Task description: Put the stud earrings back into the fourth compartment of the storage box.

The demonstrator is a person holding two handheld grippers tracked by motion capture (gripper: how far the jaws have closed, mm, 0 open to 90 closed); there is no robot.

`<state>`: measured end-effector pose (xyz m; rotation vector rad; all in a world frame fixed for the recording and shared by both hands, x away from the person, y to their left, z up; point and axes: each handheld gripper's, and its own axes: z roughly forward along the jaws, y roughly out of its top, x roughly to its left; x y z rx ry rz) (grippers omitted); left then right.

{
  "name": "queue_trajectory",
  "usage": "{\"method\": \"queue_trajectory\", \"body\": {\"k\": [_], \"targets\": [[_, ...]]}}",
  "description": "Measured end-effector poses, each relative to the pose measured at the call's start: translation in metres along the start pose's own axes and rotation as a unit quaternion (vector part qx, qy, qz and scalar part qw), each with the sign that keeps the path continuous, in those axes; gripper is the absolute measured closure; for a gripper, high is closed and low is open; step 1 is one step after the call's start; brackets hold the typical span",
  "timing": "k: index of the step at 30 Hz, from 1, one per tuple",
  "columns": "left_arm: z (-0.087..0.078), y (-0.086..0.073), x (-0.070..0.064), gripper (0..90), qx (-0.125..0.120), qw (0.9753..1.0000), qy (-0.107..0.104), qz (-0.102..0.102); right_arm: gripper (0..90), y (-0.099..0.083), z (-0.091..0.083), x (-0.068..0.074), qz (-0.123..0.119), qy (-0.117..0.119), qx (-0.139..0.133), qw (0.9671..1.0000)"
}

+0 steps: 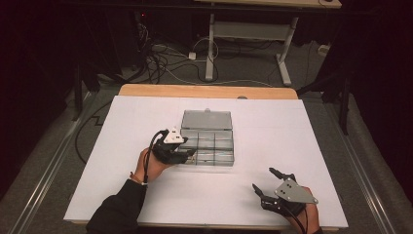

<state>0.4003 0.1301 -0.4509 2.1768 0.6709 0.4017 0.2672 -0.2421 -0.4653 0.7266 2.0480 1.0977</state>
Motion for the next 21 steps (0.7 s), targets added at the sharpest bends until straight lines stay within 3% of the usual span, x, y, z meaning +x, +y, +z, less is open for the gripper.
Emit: {"method": "queue_trajectory", "body": {"k": [7,21], "targets": [[-0.012,0.000,-0.005,39.8,-0.022,0.9996,0.013,0.014,26.3,0.000,-0.001,-0.001,0.000,-0.001,-0.001,1.0000],[-0.024,0.001,-0.022,35.5,-0.033,0.9968,0.035,0.064,26.3,0.001,-0.002,-0.001,-0.003,-0.004,-0.002,1.0000]]}}
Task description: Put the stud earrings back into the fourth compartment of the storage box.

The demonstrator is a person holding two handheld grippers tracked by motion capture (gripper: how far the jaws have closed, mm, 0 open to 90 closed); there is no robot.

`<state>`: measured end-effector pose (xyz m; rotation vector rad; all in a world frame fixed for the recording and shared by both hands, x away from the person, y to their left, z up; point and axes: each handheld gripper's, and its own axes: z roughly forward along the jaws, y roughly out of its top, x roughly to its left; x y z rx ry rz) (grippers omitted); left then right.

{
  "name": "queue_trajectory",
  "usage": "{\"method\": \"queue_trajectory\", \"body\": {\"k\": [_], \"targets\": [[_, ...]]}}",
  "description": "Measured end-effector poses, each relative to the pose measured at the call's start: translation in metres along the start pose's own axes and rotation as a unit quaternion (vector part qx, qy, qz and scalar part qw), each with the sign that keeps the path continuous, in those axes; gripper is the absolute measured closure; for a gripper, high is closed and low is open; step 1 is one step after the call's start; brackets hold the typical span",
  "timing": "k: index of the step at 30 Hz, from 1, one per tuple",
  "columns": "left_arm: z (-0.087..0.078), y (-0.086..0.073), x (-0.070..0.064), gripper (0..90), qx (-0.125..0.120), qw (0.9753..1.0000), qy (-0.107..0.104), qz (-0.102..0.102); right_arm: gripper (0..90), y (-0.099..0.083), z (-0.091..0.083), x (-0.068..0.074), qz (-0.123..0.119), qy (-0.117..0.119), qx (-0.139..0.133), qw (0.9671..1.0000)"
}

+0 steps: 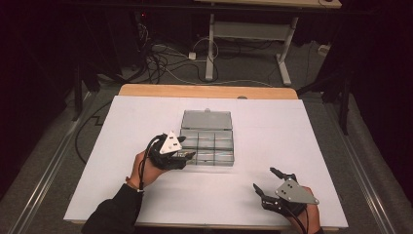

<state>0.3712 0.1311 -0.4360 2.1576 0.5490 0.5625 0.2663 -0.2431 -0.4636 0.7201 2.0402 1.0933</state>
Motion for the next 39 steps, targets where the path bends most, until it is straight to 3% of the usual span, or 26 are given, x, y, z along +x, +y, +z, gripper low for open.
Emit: {"method": "queue_trajectory", "body": {"k": [13,22,39], "targets": [[-0.010,0.001,-0.011,25.2,-0.015,0.9996,0.009,0.024,26.3,0.000,0.000,-0.001,0.000,-0.006,0.004,1.0000],[-0.014,-0.002,-0.016,17.4,-0.024,0.9989,0.028,0.030,26.4,0.000,0.001,-0.001,0.001,-0.008,0.006,0.9999],[-0.029,-0.008,-0.021,17.1,-0.031,0.9981,0.036,0.039,26.3,-0.001,0.001,-0.003,0.000,-0.010,0.009,0.9999]]}}
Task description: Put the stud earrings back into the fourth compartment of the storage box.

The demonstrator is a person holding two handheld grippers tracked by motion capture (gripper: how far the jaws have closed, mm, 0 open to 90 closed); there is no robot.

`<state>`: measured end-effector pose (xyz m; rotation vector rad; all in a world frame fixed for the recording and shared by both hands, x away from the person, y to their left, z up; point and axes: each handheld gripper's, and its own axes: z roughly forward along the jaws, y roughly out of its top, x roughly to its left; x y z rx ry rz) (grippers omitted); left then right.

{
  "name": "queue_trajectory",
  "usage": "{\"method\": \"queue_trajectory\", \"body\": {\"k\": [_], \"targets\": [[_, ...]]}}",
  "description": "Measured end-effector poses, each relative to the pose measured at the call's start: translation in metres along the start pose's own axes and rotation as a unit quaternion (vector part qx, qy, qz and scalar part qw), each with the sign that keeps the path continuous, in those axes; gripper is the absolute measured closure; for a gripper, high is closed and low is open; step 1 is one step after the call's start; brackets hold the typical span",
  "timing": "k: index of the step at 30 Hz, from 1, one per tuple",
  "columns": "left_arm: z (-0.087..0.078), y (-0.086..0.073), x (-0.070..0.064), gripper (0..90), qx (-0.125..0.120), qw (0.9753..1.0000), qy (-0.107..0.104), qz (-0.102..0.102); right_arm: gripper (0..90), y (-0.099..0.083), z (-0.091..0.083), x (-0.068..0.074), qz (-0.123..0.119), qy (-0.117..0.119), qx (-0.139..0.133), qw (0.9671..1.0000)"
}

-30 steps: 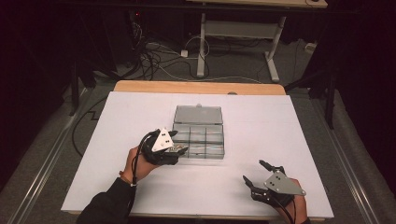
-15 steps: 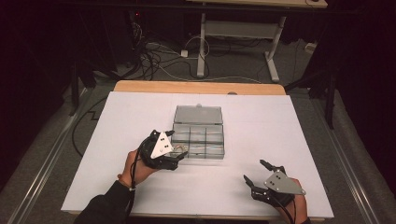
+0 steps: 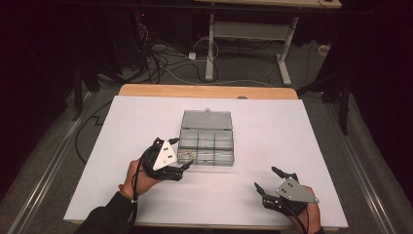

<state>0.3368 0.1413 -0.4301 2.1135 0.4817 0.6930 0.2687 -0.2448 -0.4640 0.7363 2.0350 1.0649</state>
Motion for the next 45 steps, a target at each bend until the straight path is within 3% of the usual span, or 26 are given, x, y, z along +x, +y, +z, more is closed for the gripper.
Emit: {"method": "queue_trajectory", "body": {"k": [20,27,36,41,45], "targets": [[-0.024,-0.022,-0.008,17.6,-0.002,0.9999,0.015,0.000,26.4,0.000,0.000,-0.001,0.004,-0.002,-0.001,1.0000],[-0.028,-0.033,-0.012,18.2,0.008,0.9996,0.026,0.004,26.5,0.000,0.000,-0.001,0.005,-0.004,-0.002,1.0000],[-0.037,-0.046,-0.016,18.6,0.010,0.9993,0.037,-0.002,30.1,0.000,-0.003,-0.003,0.010,-0.004,-0.011,0.9999],[-0.041,-0.056,-0.016,18.9,0.018,0.9987,0.046,-0.012,32.2,0.000,-0.004,-0.003,0.010,-0.001,-0.011,0.9999],[-0.043,-0.065,-0.017,19.6,0.035,0.9979,0.051,-0.017,39.1,-0.002,-0.001,-0.004,0.001,0.003,-0.001,1.0000]]}}
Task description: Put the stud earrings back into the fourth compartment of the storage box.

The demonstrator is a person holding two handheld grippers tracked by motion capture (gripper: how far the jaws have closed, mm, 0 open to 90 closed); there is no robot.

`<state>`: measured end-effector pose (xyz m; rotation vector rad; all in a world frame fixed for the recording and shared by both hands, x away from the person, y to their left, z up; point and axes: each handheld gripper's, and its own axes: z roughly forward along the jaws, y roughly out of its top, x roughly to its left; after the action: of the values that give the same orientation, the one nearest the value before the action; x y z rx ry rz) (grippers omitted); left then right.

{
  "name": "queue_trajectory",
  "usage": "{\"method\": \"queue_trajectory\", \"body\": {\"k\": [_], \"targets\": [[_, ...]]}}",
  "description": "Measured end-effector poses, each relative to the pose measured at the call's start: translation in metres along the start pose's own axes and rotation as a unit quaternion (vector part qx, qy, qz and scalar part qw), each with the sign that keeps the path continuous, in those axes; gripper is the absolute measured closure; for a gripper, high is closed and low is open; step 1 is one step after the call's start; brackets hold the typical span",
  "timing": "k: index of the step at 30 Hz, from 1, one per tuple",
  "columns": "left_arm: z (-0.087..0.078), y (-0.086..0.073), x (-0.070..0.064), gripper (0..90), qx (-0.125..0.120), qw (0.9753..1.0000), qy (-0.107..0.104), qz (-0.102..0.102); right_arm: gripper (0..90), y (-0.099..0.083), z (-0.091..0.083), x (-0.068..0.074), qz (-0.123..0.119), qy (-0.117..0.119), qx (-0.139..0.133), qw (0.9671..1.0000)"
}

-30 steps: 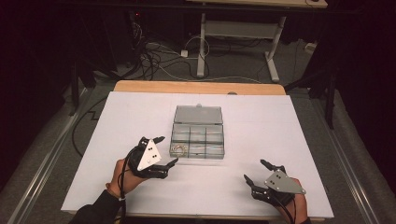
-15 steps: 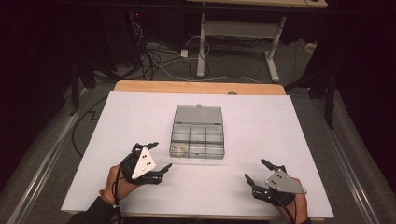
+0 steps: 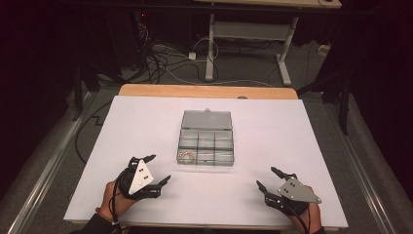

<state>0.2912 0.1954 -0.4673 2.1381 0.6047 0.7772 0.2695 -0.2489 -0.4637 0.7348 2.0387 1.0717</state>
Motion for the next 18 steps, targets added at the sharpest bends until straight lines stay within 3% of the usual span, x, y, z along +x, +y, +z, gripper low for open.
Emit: {"method": "queue_trajectory", "body": {"k": [6,9,14,18], "targets": [[-0.003,-0.013,0.005,22.2,0.019,0.9995,-0.001,-0.024,46.6,-0.002,0.001,-0.004,0.002,-0.003,0.006,1.0000],[-0.003,-0.018,0.005,28.5,0.029,0.9991,-0.001,-0.032,45.9,-0.002,0.003,-0.006,0.003,-0.025,0.012,0.9996],[-0.005,-0.023,0.005,44.4,0.040,0.9987,-0.012,-0.030,59.8,-0.004,0.002,-0.010,0.004,-0.026,0.010,0.9996],[-0.004,-0.024,0.008,60.1,0.048,0.9979,-0.015,-0.040,71.9,-0.004,0.003,-0.011,-0.004,-0.015,0.016,0.9998]]}}
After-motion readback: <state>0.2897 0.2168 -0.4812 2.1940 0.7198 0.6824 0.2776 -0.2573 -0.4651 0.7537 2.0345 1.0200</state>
